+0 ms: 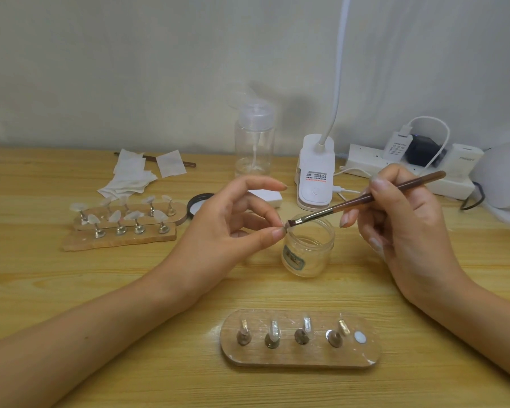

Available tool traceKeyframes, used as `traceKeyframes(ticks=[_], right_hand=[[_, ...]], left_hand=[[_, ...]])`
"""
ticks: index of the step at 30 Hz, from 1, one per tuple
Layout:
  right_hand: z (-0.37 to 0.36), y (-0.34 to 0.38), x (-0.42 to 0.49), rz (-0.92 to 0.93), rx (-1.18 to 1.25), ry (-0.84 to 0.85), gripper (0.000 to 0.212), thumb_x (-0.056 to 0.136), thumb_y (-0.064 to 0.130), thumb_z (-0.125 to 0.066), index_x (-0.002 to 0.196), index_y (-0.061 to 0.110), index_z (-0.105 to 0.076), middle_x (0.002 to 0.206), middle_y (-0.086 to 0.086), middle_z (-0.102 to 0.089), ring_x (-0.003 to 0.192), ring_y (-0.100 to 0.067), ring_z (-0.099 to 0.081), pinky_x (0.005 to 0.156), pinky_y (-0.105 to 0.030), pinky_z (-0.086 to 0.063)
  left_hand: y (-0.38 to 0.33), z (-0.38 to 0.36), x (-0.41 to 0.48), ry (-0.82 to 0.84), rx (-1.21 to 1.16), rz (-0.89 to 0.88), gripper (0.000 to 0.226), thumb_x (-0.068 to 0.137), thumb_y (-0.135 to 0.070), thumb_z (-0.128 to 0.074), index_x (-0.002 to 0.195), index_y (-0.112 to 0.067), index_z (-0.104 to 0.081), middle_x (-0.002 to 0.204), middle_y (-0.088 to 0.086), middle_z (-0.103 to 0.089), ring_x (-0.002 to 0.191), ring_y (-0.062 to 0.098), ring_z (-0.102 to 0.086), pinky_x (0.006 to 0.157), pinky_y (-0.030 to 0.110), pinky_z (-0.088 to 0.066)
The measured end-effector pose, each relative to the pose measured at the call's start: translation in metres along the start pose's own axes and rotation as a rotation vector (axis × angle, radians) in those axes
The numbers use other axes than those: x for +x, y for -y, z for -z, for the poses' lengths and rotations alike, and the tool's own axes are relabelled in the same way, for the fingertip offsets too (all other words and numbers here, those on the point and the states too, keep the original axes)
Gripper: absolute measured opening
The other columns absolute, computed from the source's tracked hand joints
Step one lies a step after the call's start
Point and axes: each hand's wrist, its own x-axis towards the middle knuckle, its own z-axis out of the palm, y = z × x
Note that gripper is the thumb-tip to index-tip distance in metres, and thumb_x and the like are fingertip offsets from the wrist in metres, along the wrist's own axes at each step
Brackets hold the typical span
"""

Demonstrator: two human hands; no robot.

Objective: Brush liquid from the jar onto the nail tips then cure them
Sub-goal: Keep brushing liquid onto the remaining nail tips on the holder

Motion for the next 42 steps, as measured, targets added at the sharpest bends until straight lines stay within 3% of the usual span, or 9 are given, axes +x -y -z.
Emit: traceKeyframes(ticks=[7,11,20,24,27,32,35,39,42], right_hand=[[0.003,0.000,0.001,0.034,-0.012,-0.038,0.024,0.100,0.021,-0.046,0.076,0.019,-0.045,0.063,-0.008,-0.067,0.035,-0.010,-0.033,0.039,-0.025,-0.022],[0.002,-0.002,0.001,0.048,-0.022,0.033,0.021,0.099,0.023,-0.046,0.078,0.019,-0.046,0.066,-0.010,-0.069,0.036,-0.010,-0.035,0.037,-0.018,-0.028],[0.003,-0.002,0.001,0.020,-0.044,-0.050,0.022,0.100,0.019,-0.049,0.078,0.016,-0.044,0.061,-0.010,-0.066,0.034,-0.009,-0.033,0.037,-0.014,-0.030],[0.007,-0.001,0.001,0.060,-0.002,-0.108,0.023,0.101,0.020,-0.045,0.079,0.021,-0.051,0.063,-0.006,-0.066,0.036,-0.010,-0.032,0.039,-0.017,-0.029],[0.006,0.004,-0.001,0.130,0.002,-0.124,0.019,0.101,0.031,-0.047,0.098,0.022,-0.064,0.074,-0.002,-0.068,0.044,-0.008,-0.039,0.043,-0.017,-0.029],[-0.002,0.024,-0.007,0.191,-0.063,0.024,0.025,0.102,0.026,-0.047,0.117,0.025,-0.067,0.103,-0.006,-0.071,0.071,-0.013,-0.056,0.053,-0.019,-0.045],[-0.008,0.040,-0.007,0.220,-0.206,0.142,0.022,0.104,0.016,-0.046,0.113,0.020,-0.065,0.095,-0.006,-0.075,0.087,-0.019,-0.067,0.064,-0.024,-0.053],[-0.019,0.046,-0.007,0.226,-0.474,0.309,0.010,0.094,0.014,-0.064,0.101,0.016,-0.057,0.105,-0.002,-0.073,0.108,-0.022,-0.065,0.076,-0.036,-0.057],[-0.028,0.044,-0.010,0.169,-0.479,0.357,0.022,0.090,0.018,-0.070,0.094,0.011,-0.050,0.105,-0.002,-0.073,0.105,-0.025,-0.066,0.079,-0.047,-0.053]], left_hand=[[0.002,0.001,0.000,0.004,0.005,0.001,0.045,0.086,-0.007,-0.074,0.125,-0.026,-0.060,0.086,-0.005,-0.068,0.075,0.005,-0.064,0.060,0.020,-0.047],[0.003,0.002,0.001,0.006,0.007,0.000,0.045,0.086,-0.008,-0.074,0.124,-0.028,-0.060,0.087,-0.006,-0.069,0.079,0.007,-0.065,0.061,0.020,-0.049],[0.004,0.002,0.001,0.004,0.015,-0.006,0.045,0.087,-0.009,-0.074,0.124,-0.029,-0.060,0.087,-0.006,-0.069,0.079,0.007,-0.065,0.060,0.020,-0.049],[0.002,0.001,0.001,-0.006,0.008,-0.028,0.044,0.086,-0.010,-0.073,0.125,-0.026,-0.060,0.087,-0.005,-0.069,0.080,0.005,-0.065,0.065,0.020,-0.050],[-0.001,-0.001,0.000,-0.032,-0.059,-0.066,0.048,0.081,-0.016,-0.074,0.125,-0.024,-0.058,0.086,-0.004,-0.070,0.087,0.014,-0.071,0.064,0.020,-0.052],[-0.004,0.000,-0.001,-0.063,-0.197,-0.164,0.054,0.080,-0.011,-0.074,0.129,-0.018,-0.053,0.086,0.000,-0.074,0.089,0.024,-0.076,0.063,0.022,-0.053],[-0.005,0.002,0.000,-0.033,-0.301,-0.143,0.060,0.079,-0.011,-0.077,0.132,-0.020,-0.051,0.087,0.003,-0.076,0.089,0.026,-0.076,0.064,0.022,-0.055],[-0.006,0.006,0.000,0.050,-0.391,-0.074,0.064,0.078,-0.010,-0.083,0.132,-0.027,-0.052,0.092,0.004,-0.075,0.088,0.028,-0.076,0.062,0.020,-0.053],[-0.006,0.005,0.000,0.100,-0.397,-0.050,0.071,0.075,-0.012,-0.080,0.137,-0.031,-0.049,0.097,0.000,-0.072,0.087,0.030,-0.076,0.061,0.021,-0.054]])
